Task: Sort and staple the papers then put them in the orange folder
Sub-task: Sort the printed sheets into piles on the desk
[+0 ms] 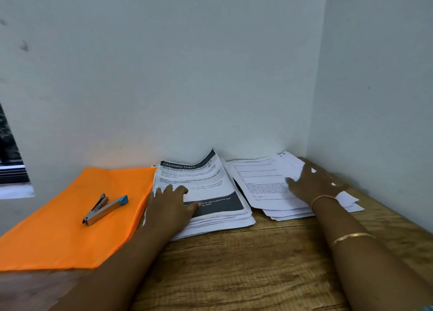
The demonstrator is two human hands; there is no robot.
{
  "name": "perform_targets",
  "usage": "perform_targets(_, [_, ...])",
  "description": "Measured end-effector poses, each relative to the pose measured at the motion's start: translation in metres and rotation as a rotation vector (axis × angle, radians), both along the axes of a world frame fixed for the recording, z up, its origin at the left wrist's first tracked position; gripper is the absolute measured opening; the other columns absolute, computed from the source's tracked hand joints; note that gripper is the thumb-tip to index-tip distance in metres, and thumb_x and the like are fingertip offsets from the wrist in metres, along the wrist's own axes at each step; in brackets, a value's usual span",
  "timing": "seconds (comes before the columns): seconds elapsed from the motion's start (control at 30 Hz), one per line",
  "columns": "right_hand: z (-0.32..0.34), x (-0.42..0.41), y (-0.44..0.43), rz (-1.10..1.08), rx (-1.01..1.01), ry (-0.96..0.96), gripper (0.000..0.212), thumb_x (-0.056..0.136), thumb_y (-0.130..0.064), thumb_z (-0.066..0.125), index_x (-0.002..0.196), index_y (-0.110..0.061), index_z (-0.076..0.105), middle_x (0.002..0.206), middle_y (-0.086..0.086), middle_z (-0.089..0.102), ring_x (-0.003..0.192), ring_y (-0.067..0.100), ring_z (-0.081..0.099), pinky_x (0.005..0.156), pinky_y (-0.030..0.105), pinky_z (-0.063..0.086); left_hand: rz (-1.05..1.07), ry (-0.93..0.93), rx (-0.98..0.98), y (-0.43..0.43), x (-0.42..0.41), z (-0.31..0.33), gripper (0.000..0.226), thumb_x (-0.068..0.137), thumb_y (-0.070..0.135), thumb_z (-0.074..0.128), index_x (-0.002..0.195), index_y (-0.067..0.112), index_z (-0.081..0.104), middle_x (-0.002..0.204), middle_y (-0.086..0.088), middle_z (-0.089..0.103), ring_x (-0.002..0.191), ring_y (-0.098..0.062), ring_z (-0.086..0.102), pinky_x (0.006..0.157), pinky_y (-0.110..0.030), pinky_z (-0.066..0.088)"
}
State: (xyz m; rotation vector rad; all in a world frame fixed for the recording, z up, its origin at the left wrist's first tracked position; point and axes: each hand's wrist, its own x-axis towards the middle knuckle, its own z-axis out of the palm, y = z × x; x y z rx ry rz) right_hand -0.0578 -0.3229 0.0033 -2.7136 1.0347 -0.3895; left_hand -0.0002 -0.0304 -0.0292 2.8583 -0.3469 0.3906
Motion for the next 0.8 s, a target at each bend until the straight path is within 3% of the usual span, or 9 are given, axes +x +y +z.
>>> perform_targets(0.07, [-0.002, 0.012, 0.013, 0.100, 0.070, 0.099, 0.083, 0.083, -0.076, 0.033, 0.149, -0.026, 0.017, 0.157, 0.014, 0.014, 0.144, 0.038, 0.008, 0.107, 0.069, 0.004, 0.039, 0.030, 0.016, 0.003, 0.001, -0.001, 0.066, 0.082, 0.071, 0.042, 0.135, 0.032, 0.041, 0.146, -0.004, 0.037, 0.136, -0.028, 0.030, 0.113, -0.043, 0.017])
perform_targets(0.13, [-0.007, 0.022, 0.029, 0.222, 0.122, 0.173, 0.096, 0.073, -0.087, 0.028, 0.150, -0.032, 0.013, 0.159, 0.010, 0.006, 0.145, 0.037, 0.000, 0.102, 0.073, -0.003, 0.062, 0.090, 0.018, 0.003, 0.000, -0.001, 0.072, 0.079, 0.074, 0.043, 0.137, 0.031, 0.039, 0.148, -0.006, 0.034, 0.136, -0.032, 0.028, 0.112, -0.043, 0.020])
perform_targets(0.27, [-0.020, 0.028, 0.049, 0.377, 0.127, 0.286, 0.107, 0.064, -0.094, 0.028, 0.151, -0.035, 0.008, 0.160, 0.010, -0.005, 0.144, 0.040, -0.010, 0.101, 0.076, -0.007, 0.097, 0.137, -0.006, 0.002, -0.003, 0.003, 0.078, 0.077, 0.074, 0.046, 0.139, 0.029, 0.035, 0.151, -0.009, 0.027, 0.139, -0.037, 0.020, 0.113, -0.045, 0.020])
perform_targets(0.4, [-0.026, 0.038, 0.043, 0.416, 0.190, 0.342, 0.115, 0.055, -0.096, 0.029, 0.150, -0.032, 0.014, 0.159, 0.017, -0.002, 0.143, 0.044, -0.010, 0.108, 0.068, 0.000, 0.100, 0.154, -0.033, 0.004, -0.005, 0.006, 0.078, 0.077, 0.072, 0.049, 0.139, 0.027, 0.036, 0.149, -0.008, 0.031, 0.138, -0.033, 0.024, 0.114, -0.044, 0.023])
perform_targets(0.63, [-0.021, 0.032, 0.021, 0.301, 0.150, 0.369, 0.096, 0.070, -0.086, 0.037, 0.149, -0.038, 0.011, 0.159, 0.013, -0.004, 0.143, 0.043, -0.009, 0.106, 0.072, -0.002, 0.101, 0.179, -0.056, 0.007, 0.000, 0.003, 0.081, 0.074, 0.075, 0.050, 0.138, 0.026, 0.037, 0.144, -0.007, 0.037, 0.134, -0.033, 0.029, 0.109, -0.043, 0.031])
perform_targets(0.8, [-0.021, 0.025, 0.028, 0.366, 0.107, 0.382, 0.098, 0.067, -0.091, 0.031, 0.149, -0.042, 0.005, 0.160, 0.006, -0.011, 0.145, 0.036, -0.012, 0.101, 0.075, -0.008, 0.106, 0.185, -0.054, 0.006, 0.002, 0.002, 0.081, 0.074, 0.076, 0.050, 0.137, 0.027, 0.038, 0.144, -0.006, 0.037, 0.134, -0.034, 0.029, 0.107, -0.043, 0.033])
